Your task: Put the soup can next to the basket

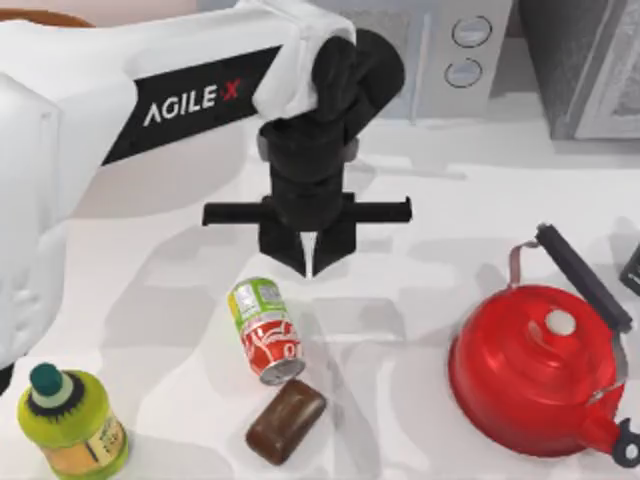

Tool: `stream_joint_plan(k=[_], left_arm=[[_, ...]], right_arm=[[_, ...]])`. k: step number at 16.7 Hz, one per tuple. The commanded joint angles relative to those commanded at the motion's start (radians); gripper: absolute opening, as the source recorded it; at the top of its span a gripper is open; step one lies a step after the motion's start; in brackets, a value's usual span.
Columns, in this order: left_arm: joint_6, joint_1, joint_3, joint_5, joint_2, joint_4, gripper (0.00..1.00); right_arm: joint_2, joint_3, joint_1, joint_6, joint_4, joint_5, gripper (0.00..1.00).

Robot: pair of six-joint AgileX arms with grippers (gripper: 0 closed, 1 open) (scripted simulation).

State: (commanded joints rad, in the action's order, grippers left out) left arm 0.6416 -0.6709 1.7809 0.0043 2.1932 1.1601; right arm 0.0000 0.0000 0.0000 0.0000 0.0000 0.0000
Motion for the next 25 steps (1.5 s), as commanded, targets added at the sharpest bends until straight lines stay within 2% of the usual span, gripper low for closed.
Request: stream_joint_plan(k=[8, 18, 25], left_arm=[[0.0, 0.0, 0.0, 0.0, 0.0, 0.0, 0.98], [0.0, 0.001, 0.004, 0.0, 0.001, 0.004, 1.0], [0.001, 0.001, 0.132, 0.0, -0.017, 0.149, 1.0]], right_arm=[[0.0, 0.0, 0.0, 0.0, 0.0, 0.0, 1.0], [0.0, 0.0, 0.0, 0.0, 0.0, 0.0, 1.0], [0.0, 0.0, 0.0, 0.0, 0.0, 0.0, 1.0]])
